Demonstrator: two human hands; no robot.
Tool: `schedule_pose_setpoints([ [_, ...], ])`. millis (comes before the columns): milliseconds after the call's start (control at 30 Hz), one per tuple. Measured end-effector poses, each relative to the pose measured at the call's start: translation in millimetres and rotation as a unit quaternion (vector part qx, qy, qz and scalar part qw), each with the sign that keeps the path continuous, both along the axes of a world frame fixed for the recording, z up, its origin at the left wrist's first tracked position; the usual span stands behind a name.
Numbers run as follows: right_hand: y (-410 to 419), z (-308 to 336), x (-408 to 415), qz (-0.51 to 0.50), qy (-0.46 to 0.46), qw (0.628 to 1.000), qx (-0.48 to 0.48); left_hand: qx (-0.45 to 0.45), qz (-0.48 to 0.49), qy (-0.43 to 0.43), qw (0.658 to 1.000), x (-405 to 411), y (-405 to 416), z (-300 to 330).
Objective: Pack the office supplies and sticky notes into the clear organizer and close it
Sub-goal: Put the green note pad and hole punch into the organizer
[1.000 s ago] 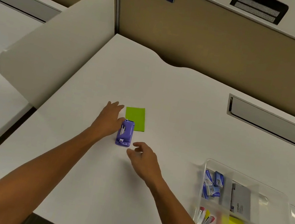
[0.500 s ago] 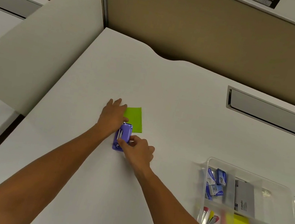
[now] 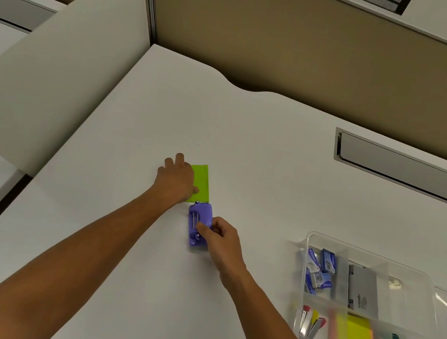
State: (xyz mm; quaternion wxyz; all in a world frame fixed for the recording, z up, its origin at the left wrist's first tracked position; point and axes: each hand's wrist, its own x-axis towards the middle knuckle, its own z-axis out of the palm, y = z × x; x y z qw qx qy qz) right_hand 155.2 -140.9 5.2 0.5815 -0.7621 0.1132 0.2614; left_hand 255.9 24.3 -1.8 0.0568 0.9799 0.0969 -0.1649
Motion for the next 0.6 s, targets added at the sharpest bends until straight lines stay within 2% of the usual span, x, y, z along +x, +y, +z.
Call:
schedule_pose_setpoints([
  [200,-28,6,-21,-0.030,0.035,0.998,0.040,-0.022,0.027,0.021,0.999,-6,-6,3],
  [367,-43,11,-43,-0.049,0.035,0.996,0.060,-0.046,0.060,0.072,0.995,-17,-9,8],
  [467,-52,16,-55,-0.044,0.031,0.997,0.061,-0.055,0.060,0.060,0.995,-24,-12,11],
  [600,-66,25,-69,-0.034,0.020,0.997,0.061,-0.145,0.093,0.024,0.985,-38,-25,10],
])
